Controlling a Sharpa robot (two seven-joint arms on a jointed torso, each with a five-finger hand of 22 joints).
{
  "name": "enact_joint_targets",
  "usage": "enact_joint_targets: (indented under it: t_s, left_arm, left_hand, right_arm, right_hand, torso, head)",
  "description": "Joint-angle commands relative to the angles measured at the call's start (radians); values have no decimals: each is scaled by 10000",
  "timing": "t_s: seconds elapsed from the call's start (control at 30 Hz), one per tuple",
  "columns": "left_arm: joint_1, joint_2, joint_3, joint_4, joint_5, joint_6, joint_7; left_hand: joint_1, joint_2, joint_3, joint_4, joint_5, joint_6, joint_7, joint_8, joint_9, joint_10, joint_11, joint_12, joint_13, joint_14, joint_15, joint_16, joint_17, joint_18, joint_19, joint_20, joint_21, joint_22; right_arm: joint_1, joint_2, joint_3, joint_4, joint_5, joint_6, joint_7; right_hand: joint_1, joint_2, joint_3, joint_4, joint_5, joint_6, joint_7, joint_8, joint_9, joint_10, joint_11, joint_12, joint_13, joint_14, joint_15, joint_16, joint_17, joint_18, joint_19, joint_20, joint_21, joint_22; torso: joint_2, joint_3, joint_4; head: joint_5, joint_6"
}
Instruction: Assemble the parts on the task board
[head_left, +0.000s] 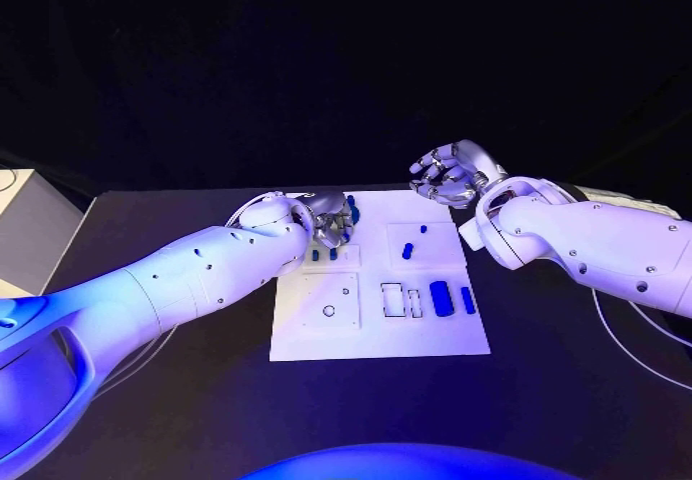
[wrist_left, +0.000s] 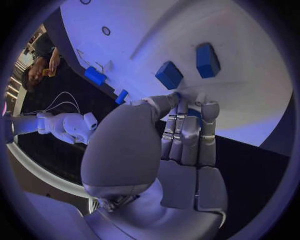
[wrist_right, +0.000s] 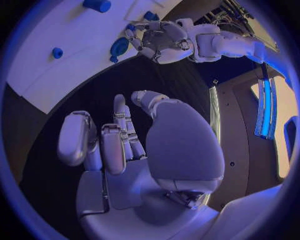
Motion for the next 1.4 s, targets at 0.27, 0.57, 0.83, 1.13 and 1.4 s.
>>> enact_joint_targets:
  t_s: [0.27,0.57,0.83,1.13,1.4]
  left_arm:
    - [-50,-435,365,564,1091,-436,276]
    - [-53,-1091,928,1219,1746,406,-20]
    - [-53,-1473,1051,1417,1453,1077,-278]
    - [-55,-1478,996,1339,391,1027,-308]
    - [-67,-1423,936,1258,24,723,-413]
  left_hand:
    - [-124,40,74,-72,14,26,63,-146,8,147,31,-311,9,143,19,51,39,-127,125,16,104,60]
    - [-183,20,57,-62,10,62,65,-169,21,204,33,-397,15,148,29,45,19,-129,120,25,108,62]
    - [-239,22,35,-41,5,85,61,-189,32,245,32,-467,21,148,35,40,6,-124,96,30,93,42]
    - [-287,-19,-20,-44,-1,130,30,-211,54,328,8,-555,40,142,23,32,-18,-121,72,33,72,24]
    - [-327,-25,-54,-29,-3,185,8,-217,75,402,-13,-616,57,158,8,34,-5,-123,89,27,75,38]
  right_arm:
    - [-7,-22,5,3,-53,30,92]
    - [-12,-83,5,-4,-53,33,75]
    - [-13,-129,4,-4,-58,39,55]
    - [-15,-133,4,-5,-86,18,68]
    - [-16,-130,4,2,-106,2,74]
  right_hand:
    - [-87,-13,1,-64,38,-2,28,45,14,66,-9,-45,-8,509,-8,-55,63,175,75,5,-6,5]
    - [-87,-13,1,-64,38,-2,28,45,14,66,-9,-45,-8,509,-8,-55,63,175,75,5,-6,5]
    - [-105,-7,-1,-82,47,19,20,59,21,107,-15,-82,-57,513,-14,-45,85,172,80,4,8,23]
    - [-105,-7,-1,-82,47,19,20,59,21,107,-15,-82,-57,513,-14,-45,85,172,80,4,8,23]
    - [-105,-7,-1,-82,47,19,20,59,21,107,-15,-82,-57,513,-14,-45,85,172,80,4,8,23]
  torso:
    - [-20,-8,15]
    - [-23,-5,27]
    - [-27,-16,28]
    - [-9,-12,6]
    - [-1,1,2]
  head:
    - [-11,62]
    - [19,93]
    - [41,90]
    - [100,92]
    - [127,93]
